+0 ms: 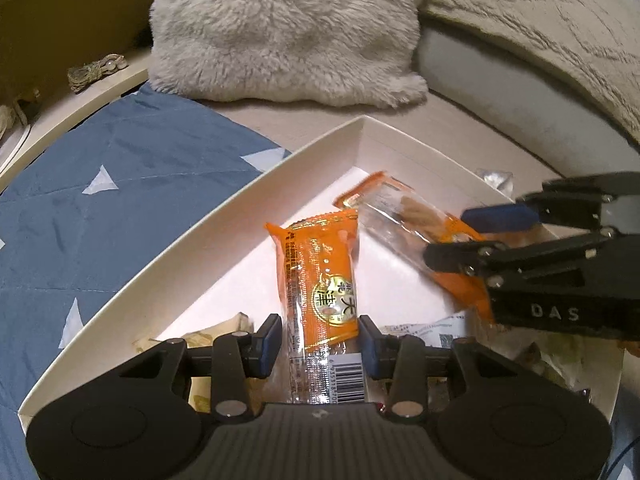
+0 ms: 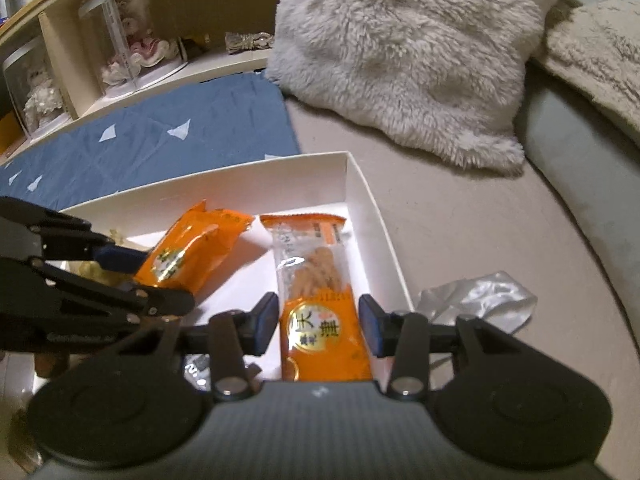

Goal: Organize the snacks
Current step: 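Lower both orange packets into the box and open both tools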

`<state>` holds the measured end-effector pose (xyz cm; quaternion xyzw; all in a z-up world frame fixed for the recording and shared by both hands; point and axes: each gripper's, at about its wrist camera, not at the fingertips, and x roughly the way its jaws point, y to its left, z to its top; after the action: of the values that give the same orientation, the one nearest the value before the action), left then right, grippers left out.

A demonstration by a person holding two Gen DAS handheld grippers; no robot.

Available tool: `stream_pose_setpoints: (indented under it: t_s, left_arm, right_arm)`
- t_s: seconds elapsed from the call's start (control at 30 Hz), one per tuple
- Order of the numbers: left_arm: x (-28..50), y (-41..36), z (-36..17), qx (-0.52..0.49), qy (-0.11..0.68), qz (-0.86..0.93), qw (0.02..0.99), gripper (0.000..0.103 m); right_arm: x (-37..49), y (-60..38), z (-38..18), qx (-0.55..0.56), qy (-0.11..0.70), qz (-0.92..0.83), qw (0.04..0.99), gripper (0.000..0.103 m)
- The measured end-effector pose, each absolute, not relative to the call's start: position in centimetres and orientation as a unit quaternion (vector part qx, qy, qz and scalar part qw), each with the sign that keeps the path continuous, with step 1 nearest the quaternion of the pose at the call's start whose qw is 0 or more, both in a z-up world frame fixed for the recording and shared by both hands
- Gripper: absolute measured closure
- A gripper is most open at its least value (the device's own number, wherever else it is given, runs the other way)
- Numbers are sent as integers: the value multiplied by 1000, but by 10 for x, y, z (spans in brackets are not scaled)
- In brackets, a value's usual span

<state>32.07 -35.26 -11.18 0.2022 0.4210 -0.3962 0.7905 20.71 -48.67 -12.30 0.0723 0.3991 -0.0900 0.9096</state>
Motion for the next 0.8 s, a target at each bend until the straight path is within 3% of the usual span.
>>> stream_pose_setpoints:
  t_s: [0.07, 0.4, 0.6, 0.8]
  left_arm:
    - [319, -351, -112, 205, 420, -395, 791, 59]
    - [323, -329, -95, 159, 426, -369, 811, 38]
    - [313, -319, -83, 143, 426, -355, 820, 34]
    - [296, -303, -63, 116, 415, -335, 838, 20]
  right_arm:
    - [207, -485, -124, 73, 392, -91, 913, 54]
    - [198, -481, -114, 83, 380, -96, 916, 49]
    - [188, -480, -105, 96, 377, -108, 915, 43]
    - [173, -473, -89, 103, 365, -120, 918, 30]
